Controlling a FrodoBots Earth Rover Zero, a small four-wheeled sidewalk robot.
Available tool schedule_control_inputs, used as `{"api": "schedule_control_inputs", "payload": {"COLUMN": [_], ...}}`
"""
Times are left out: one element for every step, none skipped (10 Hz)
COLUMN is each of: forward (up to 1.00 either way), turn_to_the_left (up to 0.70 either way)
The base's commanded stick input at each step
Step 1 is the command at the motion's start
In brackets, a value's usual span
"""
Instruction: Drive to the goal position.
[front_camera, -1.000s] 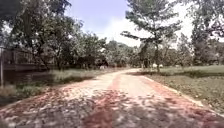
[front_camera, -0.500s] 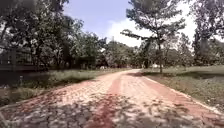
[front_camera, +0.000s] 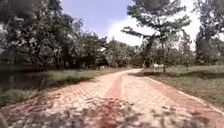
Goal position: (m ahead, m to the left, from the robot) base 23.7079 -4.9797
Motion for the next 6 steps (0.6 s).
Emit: {"api": "schedule_control_inputs", "payload": {"forward": [0.70,0.70,0.70,0.70,0.70,0.70], "turn_to_the_left": [0.00,-0.18,-0.35,-0.35,0.00,-0.18]}}
